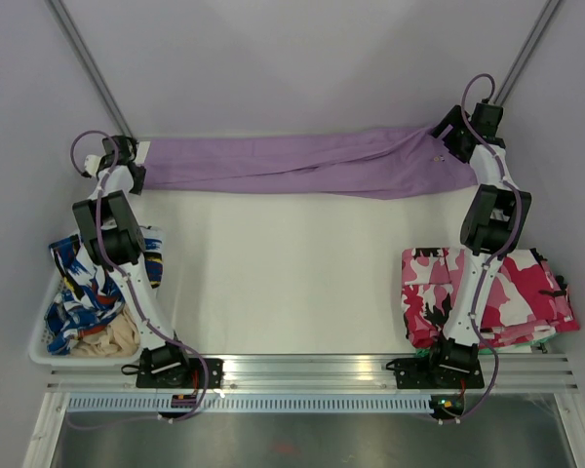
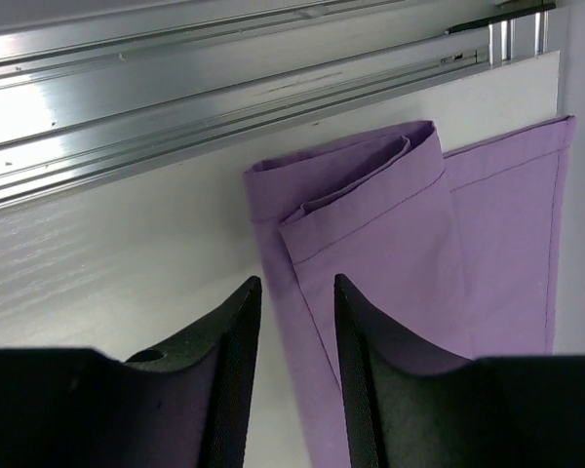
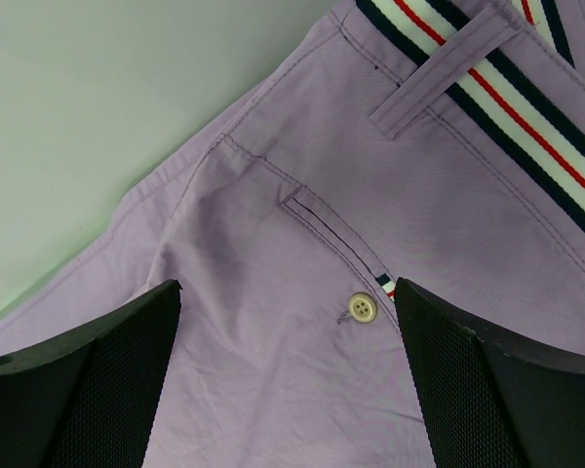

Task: Fold and stack the trousers
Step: Fold the trousers

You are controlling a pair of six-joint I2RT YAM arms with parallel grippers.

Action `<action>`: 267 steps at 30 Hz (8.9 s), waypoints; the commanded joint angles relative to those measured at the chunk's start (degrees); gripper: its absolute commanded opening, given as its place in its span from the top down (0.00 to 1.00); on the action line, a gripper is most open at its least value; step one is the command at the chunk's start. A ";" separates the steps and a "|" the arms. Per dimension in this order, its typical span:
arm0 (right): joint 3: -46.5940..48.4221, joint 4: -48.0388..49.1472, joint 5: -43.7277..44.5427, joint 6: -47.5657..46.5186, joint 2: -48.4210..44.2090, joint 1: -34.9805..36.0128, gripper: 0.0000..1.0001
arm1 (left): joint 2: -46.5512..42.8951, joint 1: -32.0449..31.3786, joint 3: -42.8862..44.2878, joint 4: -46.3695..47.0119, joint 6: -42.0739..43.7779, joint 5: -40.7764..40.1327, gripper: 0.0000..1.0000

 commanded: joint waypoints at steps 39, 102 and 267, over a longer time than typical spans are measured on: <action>0.83 -1.57 1.84 0.43 -0.09 1.14 0.04 | -2.73 1.67 -0.85 9.41 3.47 2.11 0.58; 2.33 -2.19 2.99 1.40 0.44 1.58 0.03 | 5.97 1.50 3.90 13.62 1.97 2.90 0.89; -0.57 -6.46 8.42 -8.63 -14.33 9.06 0.20 | -11.87 -20.93 5.12 -3.46 28.59 7.67 0.29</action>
